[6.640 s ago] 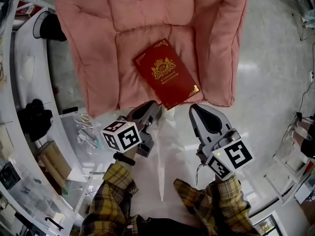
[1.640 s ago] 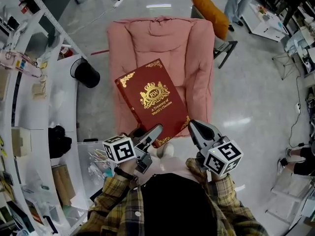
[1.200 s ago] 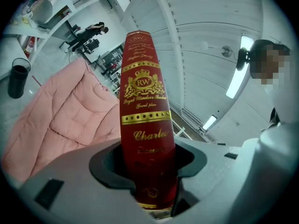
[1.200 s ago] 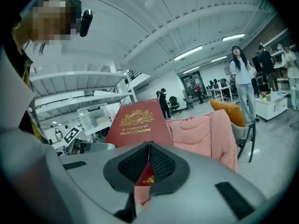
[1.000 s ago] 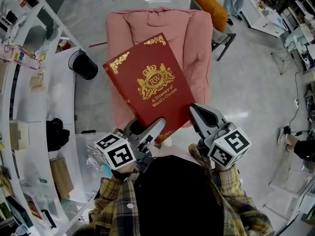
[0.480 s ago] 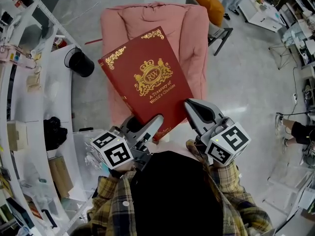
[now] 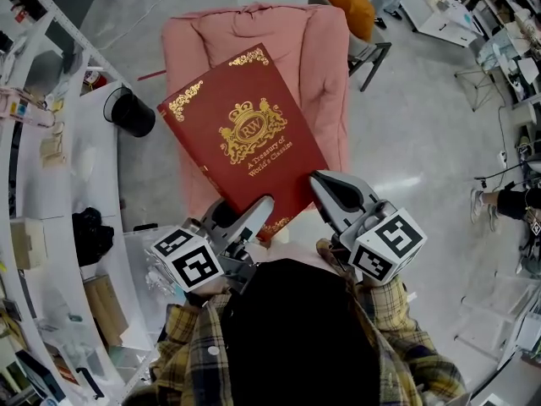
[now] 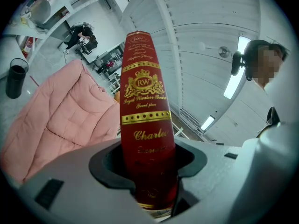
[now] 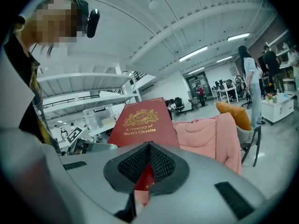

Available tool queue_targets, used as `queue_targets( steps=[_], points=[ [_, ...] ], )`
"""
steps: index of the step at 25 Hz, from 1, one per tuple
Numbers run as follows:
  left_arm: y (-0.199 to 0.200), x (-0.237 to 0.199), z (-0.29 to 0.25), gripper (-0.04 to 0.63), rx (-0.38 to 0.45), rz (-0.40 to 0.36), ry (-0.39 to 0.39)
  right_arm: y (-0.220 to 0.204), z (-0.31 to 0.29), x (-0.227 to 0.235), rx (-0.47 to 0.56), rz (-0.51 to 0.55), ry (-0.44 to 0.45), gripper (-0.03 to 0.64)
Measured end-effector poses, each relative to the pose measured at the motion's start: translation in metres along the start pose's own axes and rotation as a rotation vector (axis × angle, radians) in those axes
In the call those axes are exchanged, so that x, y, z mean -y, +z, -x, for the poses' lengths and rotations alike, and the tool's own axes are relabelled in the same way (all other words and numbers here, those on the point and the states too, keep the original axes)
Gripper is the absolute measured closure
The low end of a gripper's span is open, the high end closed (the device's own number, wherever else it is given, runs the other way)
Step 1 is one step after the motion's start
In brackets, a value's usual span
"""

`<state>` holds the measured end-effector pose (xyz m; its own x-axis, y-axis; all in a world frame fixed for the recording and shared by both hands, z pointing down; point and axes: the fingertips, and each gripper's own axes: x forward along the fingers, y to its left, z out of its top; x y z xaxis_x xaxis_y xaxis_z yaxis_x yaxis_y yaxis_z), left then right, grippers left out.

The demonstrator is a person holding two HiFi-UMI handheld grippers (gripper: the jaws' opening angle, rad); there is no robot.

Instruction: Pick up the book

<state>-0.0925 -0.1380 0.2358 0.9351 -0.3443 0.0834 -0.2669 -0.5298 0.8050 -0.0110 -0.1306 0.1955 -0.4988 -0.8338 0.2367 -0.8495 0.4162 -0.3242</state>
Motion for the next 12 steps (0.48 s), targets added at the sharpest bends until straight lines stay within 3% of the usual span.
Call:
queue_targets(
  steps=[12],
  points=[
    [0.0009, 0.001, 0.001, 0.357, -0.001, 0.002, -0.01, -0.005, -0.0004, -0.002, -0.004, -0.007, 0.016, 0.6]
  ],
)
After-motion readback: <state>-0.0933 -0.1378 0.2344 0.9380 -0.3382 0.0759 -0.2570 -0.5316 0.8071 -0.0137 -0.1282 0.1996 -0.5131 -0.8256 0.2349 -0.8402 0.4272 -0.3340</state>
